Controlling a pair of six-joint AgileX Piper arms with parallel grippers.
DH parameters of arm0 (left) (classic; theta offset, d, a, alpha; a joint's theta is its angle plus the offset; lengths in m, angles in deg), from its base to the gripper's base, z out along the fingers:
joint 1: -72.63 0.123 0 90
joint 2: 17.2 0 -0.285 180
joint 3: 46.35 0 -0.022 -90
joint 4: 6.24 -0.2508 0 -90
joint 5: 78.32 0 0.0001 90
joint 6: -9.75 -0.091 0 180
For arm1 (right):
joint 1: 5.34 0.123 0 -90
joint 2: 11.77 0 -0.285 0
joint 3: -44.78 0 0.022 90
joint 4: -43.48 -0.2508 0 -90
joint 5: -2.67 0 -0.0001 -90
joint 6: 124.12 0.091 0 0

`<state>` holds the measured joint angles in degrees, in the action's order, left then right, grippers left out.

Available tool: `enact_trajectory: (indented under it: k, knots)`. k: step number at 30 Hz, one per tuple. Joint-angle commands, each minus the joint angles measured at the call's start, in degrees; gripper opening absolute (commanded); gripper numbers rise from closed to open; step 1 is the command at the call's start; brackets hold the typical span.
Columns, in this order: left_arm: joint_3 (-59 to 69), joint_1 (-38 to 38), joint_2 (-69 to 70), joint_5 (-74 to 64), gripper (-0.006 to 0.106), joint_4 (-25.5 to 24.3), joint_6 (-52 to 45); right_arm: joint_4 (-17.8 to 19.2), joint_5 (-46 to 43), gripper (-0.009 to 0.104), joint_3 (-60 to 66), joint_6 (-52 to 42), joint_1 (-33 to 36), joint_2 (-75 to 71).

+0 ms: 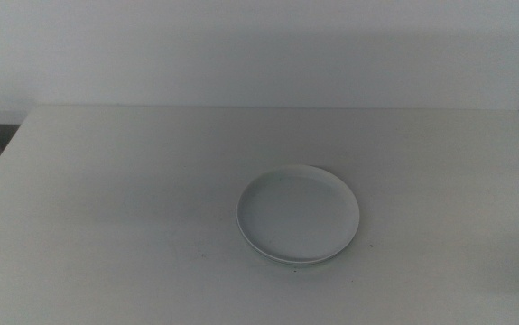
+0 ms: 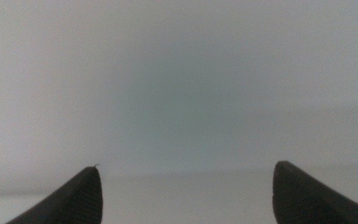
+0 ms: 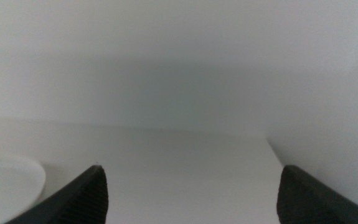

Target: Stack the three bowls on top of each other.

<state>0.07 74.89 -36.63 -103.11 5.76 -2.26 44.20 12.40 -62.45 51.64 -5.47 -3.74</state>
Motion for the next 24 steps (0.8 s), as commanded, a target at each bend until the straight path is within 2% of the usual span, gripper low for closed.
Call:
enact_trajectory:
  k: [1, 5, 10, 17, 24]
  knots:
    - [6.1, 0.0, 3.5, 0.7, 0.094, 0.3, 0.1, 0.1, -0.7, 0.093, 2.1, -0.1, -0.5, -0.3]
    - [17.1, 0.0, 10.8, 1.5, 0.094, -1.7, 0.1, 0.1, -0.7, 0.093, 2.9, -0.1, -0.5, -0.3]
    - [26.8, 0.0, 11.6, 3.3, 0.094, -1.5, 0.1, 0.3, -0.8, 0.093, 2.9, -0.1, -0.5, -0.3]
    - [30.8, 0.0, 11.6, 10.7, 0.094, -1.5, 0.1, 0.5, -0.8, 0.093, 2.9, -0.1, -0.5, -0.3]
    - [30.8, 0.0, 11.6, 10.1, 0.094, -1.5, 0.1, 0.5, -2.7, 0.093, 4.4, -0.1, -0.5, -0.3]
